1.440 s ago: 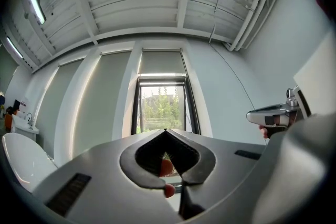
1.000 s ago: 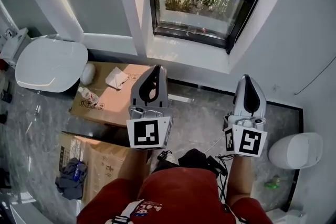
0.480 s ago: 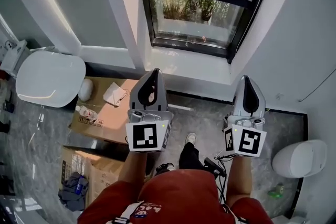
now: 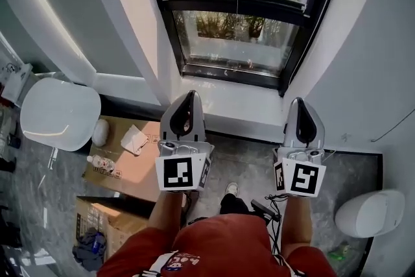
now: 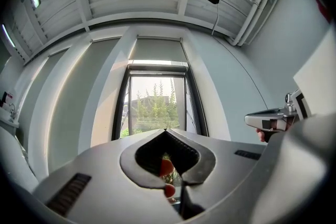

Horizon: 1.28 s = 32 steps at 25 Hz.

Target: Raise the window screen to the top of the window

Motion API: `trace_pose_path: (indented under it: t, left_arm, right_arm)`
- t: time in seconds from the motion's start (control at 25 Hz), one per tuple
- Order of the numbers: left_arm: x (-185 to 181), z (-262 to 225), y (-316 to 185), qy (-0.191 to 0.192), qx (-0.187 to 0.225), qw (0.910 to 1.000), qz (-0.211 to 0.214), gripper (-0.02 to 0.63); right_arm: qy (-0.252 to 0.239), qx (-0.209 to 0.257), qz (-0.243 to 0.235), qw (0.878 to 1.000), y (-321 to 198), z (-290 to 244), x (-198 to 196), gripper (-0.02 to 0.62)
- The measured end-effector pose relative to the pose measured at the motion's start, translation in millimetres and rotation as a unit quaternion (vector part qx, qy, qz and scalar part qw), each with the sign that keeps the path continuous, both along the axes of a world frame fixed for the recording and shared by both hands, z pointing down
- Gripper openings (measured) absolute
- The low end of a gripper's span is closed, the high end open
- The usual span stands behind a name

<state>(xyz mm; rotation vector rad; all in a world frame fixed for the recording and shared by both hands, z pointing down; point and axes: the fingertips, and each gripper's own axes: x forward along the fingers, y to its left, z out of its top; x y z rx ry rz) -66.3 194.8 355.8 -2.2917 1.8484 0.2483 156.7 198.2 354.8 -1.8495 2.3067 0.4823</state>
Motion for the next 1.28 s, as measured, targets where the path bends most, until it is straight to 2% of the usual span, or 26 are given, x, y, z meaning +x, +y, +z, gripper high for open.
trace_pose_path:
  t: [0.4,0.68,0.92,1.28]
  left_arm:
    - [42,8,-68,-0.01,-0.016,0.9998,-0.003,0.005]
    - [42,15,-90,0.003,-0.018,0.9997,-0.013,0.005]
    - [42,14,-109,-0.002,-0.013,0.9998,-0.015,0.005]
    - [34,15,-164,0.0,-0.002,1.0,-0.006,0.005]
  right_arm:
    - [-0.006,-0.01,-0.024,1.0,-66,10,30,0.009]
    - [-0.005,-0.019,-0.026,0.999,-90,20,39,0.009]
    - [-0.001,-0.016,-0.031,0.999,-111,21,36,0.009]
    - [-0.011,-0.007,-0.016,1.0,-166,22,35,0.009]
